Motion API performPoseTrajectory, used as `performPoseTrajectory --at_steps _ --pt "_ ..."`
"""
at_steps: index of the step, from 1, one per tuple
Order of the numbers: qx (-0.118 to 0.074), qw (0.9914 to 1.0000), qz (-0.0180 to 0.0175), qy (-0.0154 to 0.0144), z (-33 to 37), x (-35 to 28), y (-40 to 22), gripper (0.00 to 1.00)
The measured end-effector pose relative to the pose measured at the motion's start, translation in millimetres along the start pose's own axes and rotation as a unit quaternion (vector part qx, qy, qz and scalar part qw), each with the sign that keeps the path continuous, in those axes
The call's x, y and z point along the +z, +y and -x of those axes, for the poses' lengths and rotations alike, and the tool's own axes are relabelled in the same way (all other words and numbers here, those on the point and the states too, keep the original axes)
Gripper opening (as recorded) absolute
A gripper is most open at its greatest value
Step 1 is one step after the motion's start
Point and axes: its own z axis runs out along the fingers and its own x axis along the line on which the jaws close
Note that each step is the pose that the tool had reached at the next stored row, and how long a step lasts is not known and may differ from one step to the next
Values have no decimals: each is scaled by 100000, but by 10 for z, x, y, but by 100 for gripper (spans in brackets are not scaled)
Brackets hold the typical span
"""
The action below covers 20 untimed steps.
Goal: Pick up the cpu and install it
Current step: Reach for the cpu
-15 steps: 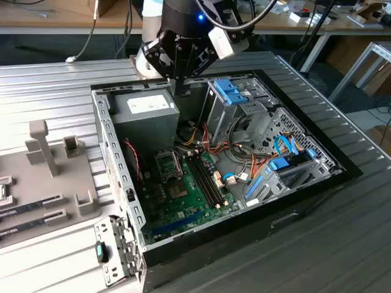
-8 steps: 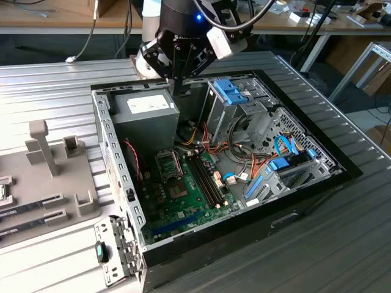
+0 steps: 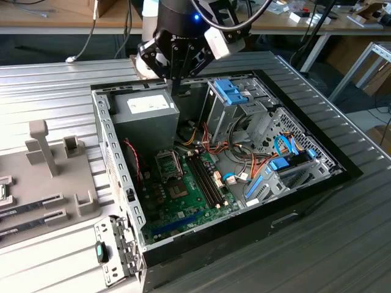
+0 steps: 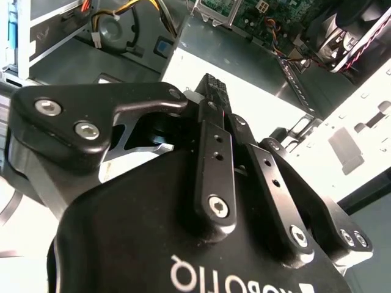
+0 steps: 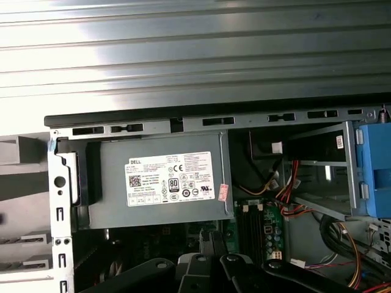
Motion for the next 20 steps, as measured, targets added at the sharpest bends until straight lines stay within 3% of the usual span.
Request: performPoseTrajectory --at_steps 20 --pt "-3 100000 2 0 -78 -2 -7 11"
